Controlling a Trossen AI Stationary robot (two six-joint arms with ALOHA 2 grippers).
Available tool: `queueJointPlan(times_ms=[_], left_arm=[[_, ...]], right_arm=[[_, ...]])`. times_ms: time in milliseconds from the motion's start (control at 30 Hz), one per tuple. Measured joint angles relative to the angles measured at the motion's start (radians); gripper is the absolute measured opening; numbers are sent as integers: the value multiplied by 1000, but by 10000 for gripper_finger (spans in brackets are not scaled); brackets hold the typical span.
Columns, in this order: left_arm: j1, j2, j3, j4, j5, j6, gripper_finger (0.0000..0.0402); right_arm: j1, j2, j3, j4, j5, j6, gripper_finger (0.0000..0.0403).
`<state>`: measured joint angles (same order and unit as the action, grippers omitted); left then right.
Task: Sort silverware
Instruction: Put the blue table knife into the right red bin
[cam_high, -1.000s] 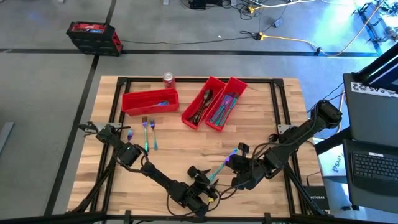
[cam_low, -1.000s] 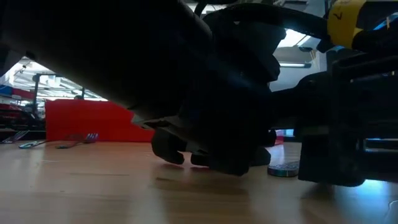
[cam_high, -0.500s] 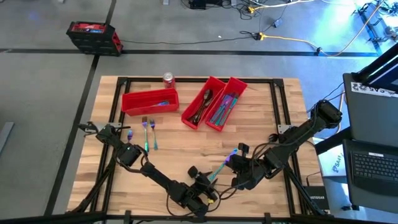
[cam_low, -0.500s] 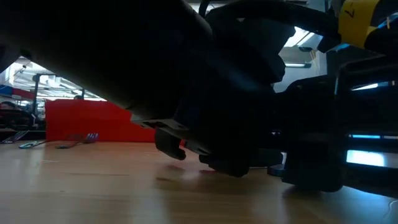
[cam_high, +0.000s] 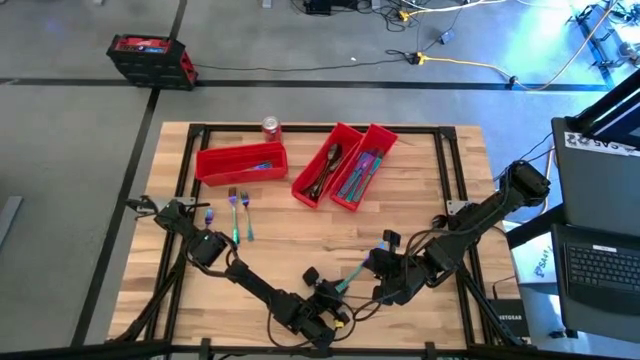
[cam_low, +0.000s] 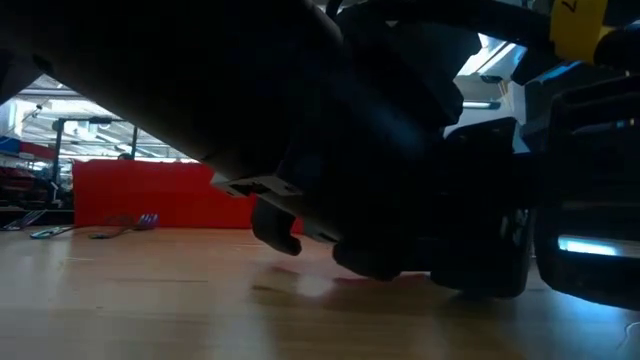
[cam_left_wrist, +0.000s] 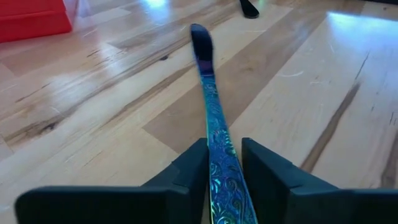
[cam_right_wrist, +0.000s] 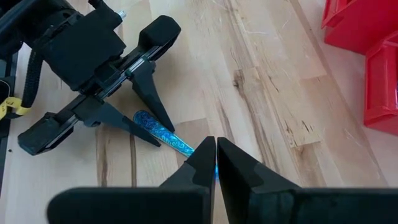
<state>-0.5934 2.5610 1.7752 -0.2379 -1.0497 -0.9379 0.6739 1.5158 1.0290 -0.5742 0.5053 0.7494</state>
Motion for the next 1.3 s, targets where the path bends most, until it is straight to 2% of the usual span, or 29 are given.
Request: queueJointPlan(times_ms=[233,867,1300], left_arm=[[4,0,0,-8,2,3,53],[6,-2,0,-12,10,11,50],[4,4,58,-27,-44,72,50]], right_arm=[[0,0,0,0,0,0,0],[0,-7,0,-2,-27,0,0],[0,-155,0,-12,63,-26,0]])
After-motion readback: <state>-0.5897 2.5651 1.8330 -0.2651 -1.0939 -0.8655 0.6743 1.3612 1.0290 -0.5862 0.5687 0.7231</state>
